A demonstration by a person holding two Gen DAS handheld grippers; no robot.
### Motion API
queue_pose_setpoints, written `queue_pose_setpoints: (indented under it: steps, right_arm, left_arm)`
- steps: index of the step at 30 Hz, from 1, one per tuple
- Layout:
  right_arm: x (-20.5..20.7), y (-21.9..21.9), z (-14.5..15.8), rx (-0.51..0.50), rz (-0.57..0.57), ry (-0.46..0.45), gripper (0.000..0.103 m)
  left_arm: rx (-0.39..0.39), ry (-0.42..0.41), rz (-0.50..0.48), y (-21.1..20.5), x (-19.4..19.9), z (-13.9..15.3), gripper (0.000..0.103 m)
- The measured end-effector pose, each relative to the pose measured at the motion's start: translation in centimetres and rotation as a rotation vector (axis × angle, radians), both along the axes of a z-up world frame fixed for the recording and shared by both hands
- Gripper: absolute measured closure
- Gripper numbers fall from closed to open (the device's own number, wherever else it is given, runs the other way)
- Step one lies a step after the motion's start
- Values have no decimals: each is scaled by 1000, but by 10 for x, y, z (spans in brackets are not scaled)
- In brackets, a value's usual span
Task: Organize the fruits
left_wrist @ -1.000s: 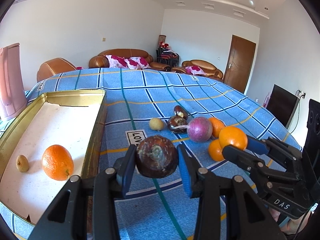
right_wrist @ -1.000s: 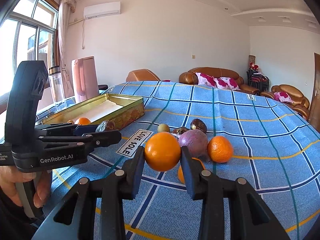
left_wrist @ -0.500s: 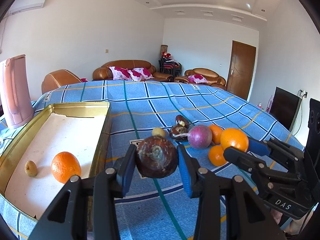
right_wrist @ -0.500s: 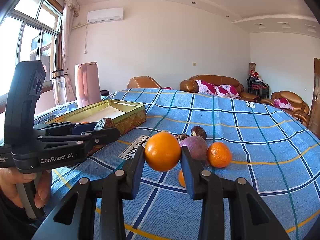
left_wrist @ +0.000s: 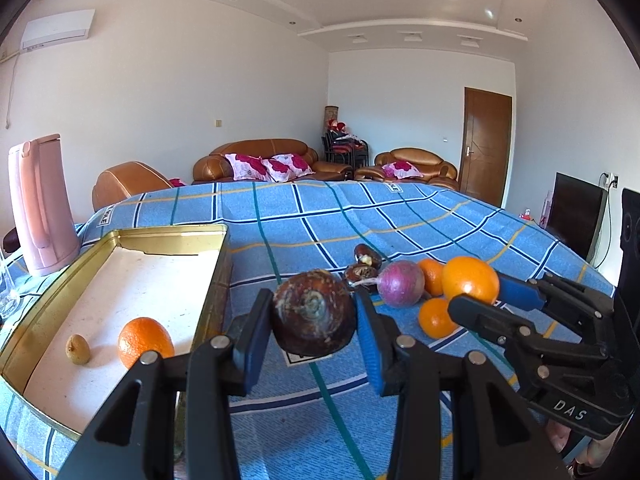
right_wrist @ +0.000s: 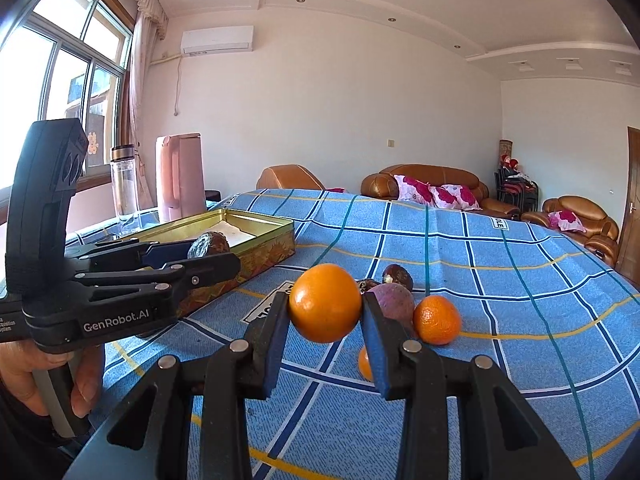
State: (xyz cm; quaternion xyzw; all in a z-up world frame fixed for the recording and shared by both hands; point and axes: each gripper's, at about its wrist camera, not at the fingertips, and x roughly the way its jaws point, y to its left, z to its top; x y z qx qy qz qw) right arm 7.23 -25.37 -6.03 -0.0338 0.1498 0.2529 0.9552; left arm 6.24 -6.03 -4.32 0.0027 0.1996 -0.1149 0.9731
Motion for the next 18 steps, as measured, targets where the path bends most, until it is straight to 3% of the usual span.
queue_pose_setpoints:
  steps: [18]
  right_arm:
    - [-10, 1, 0, 3, 7, -54, 65]
  left_arm:
    - [22, -48, 19, -4, -8, 1, 61]
